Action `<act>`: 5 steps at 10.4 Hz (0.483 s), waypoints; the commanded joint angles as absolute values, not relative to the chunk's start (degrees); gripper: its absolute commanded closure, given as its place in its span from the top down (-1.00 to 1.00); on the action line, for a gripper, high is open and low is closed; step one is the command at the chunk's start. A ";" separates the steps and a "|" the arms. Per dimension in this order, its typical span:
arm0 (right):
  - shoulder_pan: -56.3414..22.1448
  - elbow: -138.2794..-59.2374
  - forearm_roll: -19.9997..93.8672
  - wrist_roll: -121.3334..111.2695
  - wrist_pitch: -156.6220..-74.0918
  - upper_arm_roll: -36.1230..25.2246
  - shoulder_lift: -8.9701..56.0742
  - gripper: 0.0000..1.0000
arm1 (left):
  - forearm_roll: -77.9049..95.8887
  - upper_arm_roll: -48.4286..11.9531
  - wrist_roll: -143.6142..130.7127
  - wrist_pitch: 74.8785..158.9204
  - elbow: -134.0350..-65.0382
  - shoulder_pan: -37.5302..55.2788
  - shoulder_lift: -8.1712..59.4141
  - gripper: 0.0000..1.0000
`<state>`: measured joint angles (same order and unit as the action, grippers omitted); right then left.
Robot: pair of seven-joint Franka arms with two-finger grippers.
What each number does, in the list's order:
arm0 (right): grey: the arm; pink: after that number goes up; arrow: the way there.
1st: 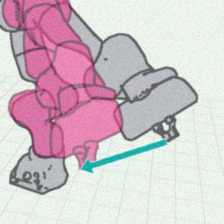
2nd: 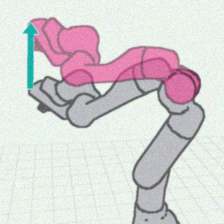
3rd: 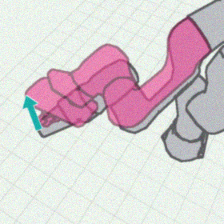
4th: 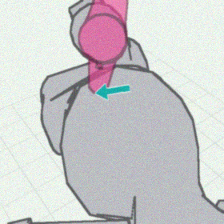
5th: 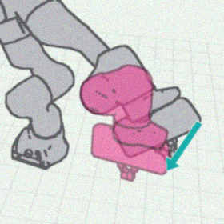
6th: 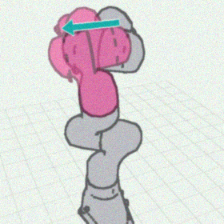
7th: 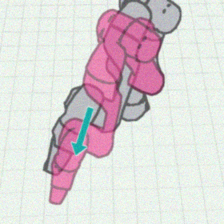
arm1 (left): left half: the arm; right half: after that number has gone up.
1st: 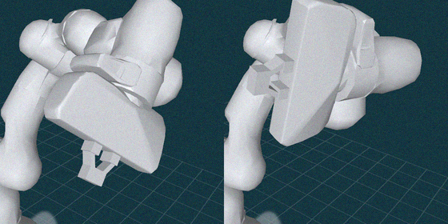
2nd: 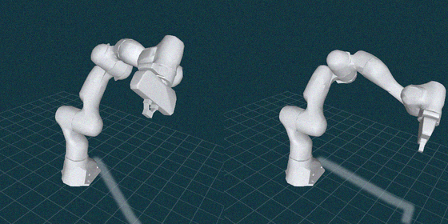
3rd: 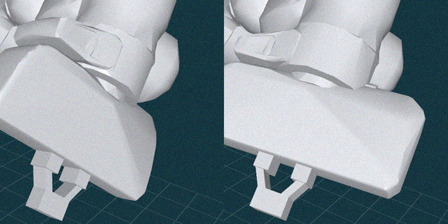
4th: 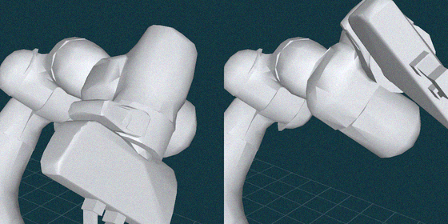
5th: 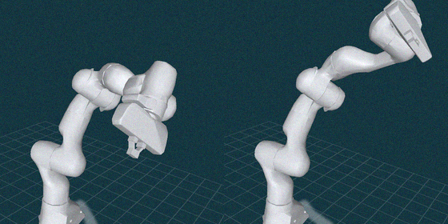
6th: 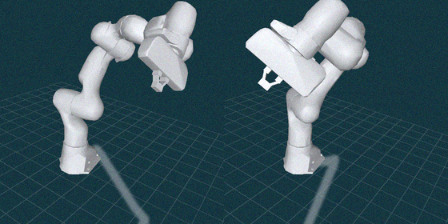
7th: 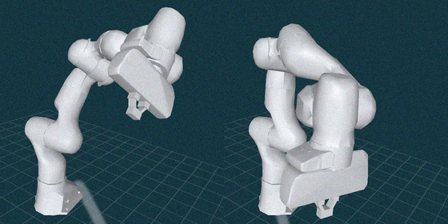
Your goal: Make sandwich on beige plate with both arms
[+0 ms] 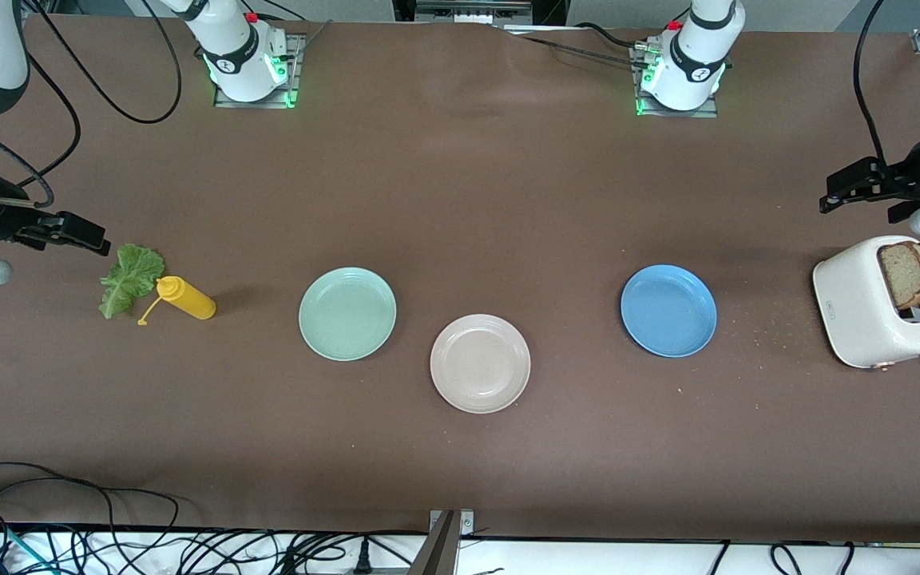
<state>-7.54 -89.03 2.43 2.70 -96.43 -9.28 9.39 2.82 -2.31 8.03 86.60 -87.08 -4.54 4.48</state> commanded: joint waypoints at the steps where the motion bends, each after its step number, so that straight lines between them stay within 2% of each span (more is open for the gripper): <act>1: -7.29 -87.71 2.81 3.43 -96.24 -9.14 9.84 1.00 | 1.23 -2.29 9.23 85.52 -85.69 -4.75 5.19 1.00; 5: -7.38 -87.71 2.99 3.43 -96.15 -9.14 9.84 1.00 | -1.48 -2.55 9.32 85.43 -85.69 -5.28 5.45 1.00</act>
<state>-7.55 -89.03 2.43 2.70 -96.45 -9.28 9.39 1.11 -2.17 8.18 86.57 -87.09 -5.40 4.99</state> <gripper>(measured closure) 0.000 0.000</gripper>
